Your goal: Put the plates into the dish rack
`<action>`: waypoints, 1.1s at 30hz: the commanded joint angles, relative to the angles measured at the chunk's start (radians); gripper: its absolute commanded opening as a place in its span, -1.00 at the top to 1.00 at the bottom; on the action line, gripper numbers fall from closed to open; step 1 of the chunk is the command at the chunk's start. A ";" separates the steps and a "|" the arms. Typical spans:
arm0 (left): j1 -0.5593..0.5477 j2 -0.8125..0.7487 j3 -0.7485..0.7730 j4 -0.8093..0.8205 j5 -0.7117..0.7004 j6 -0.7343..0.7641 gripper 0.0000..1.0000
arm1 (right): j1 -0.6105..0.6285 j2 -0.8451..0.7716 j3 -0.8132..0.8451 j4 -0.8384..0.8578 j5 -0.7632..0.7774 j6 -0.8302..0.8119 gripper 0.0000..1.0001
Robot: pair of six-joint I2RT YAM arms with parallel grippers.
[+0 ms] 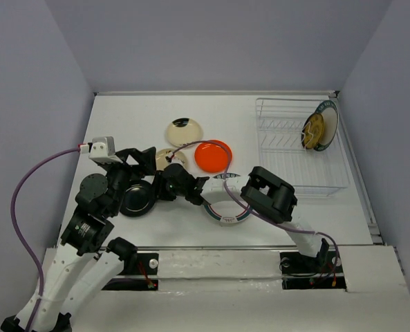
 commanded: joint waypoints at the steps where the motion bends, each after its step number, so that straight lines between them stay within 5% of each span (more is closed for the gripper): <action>1: 0.005 0.001 0.015 0.045 0.001 -0.006 -0.98 | 0.007 0.037 0.032 0.039 -0.024 0.063 0.08; 6: 0.007 -0.002 0.014 0.045 0.004 -0.004 -0.98 | 0.007 0.045 -0.008 0.084 -0.009 0.126 0.29; 12: 0.007 -0.012 0.018 0.045 0.011 -0.006 -0.98 | 0.007 0.022 -0.041 0.093 0.047 0.115 0.86; 20: 0.008 -0.029 0.018 0.048 0.013 -0.001 -0.98 | 0.027 -0.252 -0.153 0.097 0.149 -0.064 0.86; 24: 0.008 -0.034 0.018 0.051 0.017 -0.003 -0.98 | 0.027 -0.445 -0.233 0.004 0.325 -0.219 0.86; 30: 0.010 -0.045 0.015 0.052 0.036 -0.003 -0.98 | -0.222 -0.790 -0.339 -0.195 0.508 -0.368 0.86; 33: 0.010 -0.040 0.018 0.052 0.053 -0.001 -0.98 | -0.397 -0.915 -0.325 -0.350 0.656 -0.596 0.86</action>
